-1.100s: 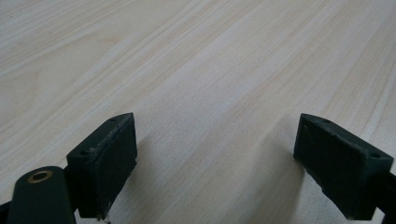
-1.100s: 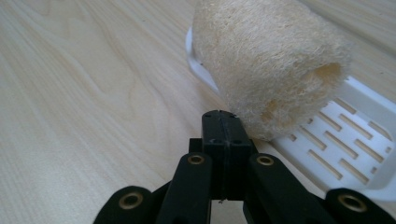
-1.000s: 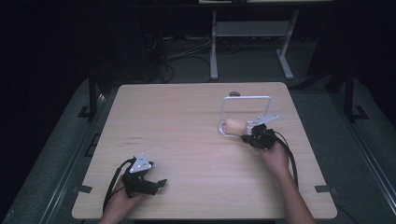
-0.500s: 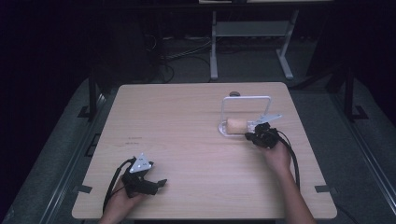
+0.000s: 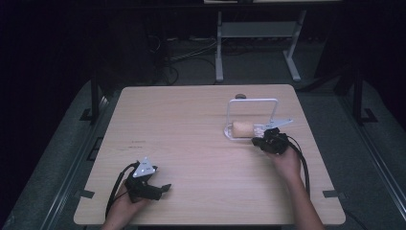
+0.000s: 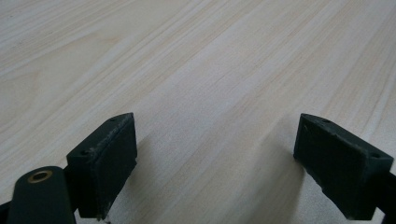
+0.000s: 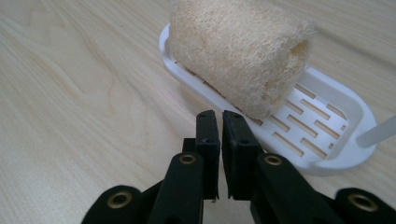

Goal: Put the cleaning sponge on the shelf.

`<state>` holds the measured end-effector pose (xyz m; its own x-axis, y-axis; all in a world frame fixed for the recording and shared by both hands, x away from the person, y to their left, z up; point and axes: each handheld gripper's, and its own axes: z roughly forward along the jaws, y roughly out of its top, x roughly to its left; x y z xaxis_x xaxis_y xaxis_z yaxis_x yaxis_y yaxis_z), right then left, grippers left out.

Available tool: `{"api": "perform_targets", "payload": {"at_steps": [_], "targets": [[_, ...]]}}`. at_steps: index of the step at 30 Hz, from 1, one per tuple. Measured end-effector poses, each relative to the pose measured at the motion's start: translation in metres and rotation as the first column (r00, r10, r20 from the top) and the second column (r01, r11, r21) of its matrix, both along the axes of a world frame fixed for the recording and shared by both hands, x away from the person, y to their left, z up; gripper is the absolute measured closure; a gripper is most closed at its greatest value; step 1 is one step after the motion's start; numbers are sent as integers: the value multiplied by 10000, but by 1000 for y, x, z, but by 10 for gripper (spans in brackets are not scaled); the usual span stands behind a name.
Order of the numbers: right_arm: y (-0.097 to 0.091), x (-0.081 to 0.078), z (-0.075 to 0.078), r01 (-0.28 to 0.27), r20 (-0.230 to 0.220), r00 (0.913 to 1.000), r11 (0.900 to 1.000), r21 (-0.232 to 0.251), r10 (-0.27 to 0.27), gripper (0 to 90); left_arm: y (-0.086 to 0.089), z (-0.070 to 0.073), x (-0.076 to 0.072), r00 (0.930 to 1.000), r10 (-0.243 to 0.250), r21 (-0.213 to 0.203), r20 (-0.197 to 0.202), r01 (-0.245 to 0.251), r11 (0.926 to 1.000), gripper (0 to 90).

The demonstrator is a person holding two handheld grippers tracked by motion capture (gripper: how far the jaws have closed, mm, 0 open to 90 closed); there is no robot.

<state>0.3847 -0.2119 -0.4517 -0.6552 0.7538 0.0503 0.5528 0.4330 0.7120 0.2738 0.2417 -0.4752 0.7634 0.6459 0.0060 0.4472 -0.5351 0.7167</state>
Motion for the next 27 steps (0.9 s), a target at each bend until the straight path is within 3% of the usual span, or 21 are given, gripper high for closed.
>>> {"api": "perform_targets", "payload": {"at_steps": [3,11,17,21,27], "targets": [[0,-2,2,-34,43,10000,10000,11,34,759,0,0,0,10000,8,-11,12,-8,10000,127],[3,-10,6,180,149,9997,9997,-171,-177,447,0,0,0,10000,13,-8,17,-13,10000,128],[6,-17,11,228,151,9996,9997,-134,-226,301,0,0,0,10000,21,-13,16,-21,10000,128],[8,-23,13,196,240,9995,9995,-239,-190,236,0,0,0,10000,16,-8,20,-16,10000,128],[7,-32,15,50,255,9997,9996,-271,-43,227,0,0,-1,10000,27,-2,15,-27,10000,128]]}}
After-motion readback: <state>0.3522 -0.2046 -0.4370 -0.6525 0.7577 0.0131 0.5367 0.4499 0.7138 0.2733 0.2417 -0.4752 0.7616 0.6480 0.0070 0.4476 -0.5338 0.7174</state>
